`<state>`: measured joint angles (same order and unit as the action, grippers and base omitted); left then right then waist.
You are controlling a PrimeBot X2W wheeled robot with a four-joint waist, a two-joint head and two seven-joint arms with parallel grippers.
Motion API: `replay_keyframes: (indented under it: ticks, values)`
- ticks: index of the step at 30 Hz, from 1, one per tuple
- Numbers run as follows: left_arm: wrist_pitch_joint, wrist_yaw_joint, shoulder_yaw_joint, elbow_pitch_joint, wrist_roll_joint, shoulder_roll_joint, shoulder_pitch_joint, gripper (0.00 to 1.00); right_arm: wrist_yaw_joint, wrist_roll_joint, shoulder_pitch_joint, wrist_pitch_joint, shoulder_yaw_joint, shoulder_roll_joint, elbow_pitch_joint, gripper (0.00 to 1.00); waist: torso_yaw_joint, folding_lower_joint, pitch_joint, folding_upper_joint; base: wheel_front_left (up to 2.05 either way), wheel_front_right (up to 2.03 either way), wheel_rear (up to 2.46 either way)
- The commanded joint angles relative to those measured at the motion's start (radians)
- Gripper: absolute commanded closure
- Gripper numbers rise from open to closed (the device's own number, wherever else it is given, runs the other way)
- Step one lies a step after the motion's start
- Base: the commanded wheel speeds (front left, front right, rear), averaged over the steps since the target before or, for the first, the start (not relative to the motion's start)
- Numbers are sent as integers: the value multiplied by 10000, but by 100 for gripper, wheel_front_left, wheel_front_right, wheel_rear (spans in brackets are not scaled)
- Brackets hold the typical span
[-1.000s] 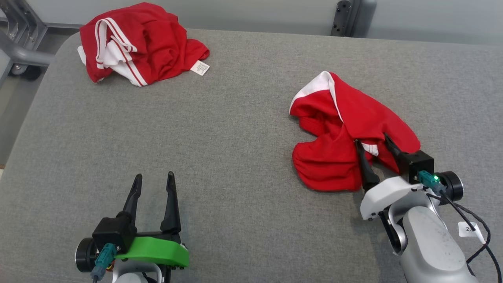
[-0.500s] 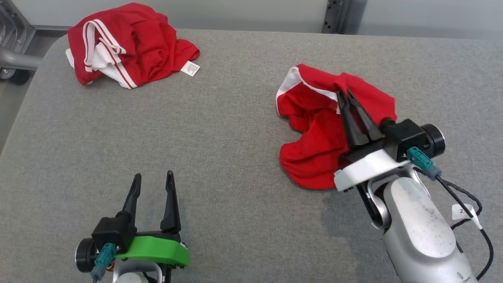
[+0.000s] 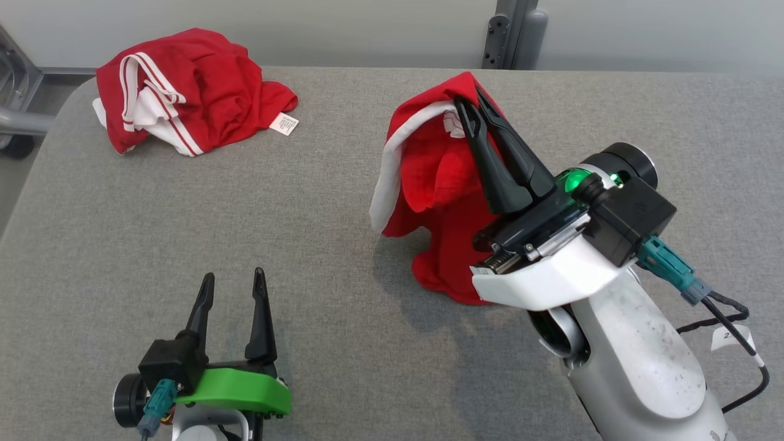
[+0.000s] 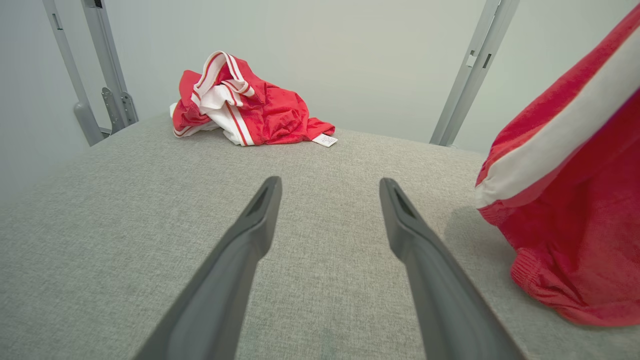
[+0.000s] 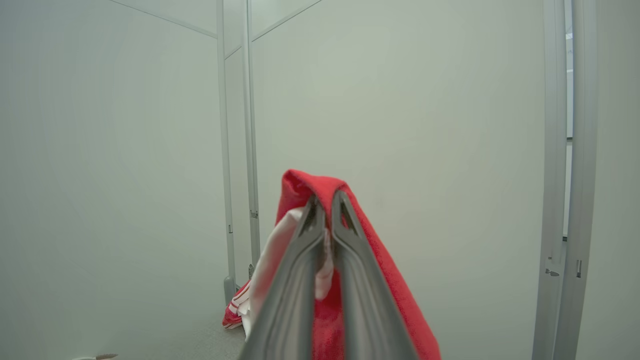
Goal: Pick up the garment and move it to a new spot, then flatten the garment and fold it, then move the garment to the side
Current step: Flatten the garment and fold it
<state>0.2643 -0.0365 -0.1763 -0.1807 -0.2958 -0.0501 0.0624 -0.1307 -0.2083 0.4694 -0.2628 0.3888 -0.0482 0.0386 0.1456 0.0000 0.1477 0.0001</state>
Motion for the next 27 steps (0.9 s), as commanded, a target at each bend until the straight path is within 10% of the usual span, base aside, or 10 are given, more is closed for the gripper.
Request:
replay_keyframes:
  ticks: [1, 27]
  values:
    - [2, 5, 20, 7, 103, -6, -2, 0, -1, -26, -152, -33, 55, -40, 152, 100, -49, 0, -64, -1, 0, 0, 0]
    - [2, 182, -39, -130, 329, -7, -237, 0, -1, 1916, -2617, -33, -4182, -281, -4305, 100, -581, 0, -174, -1, 0, 0, 0]
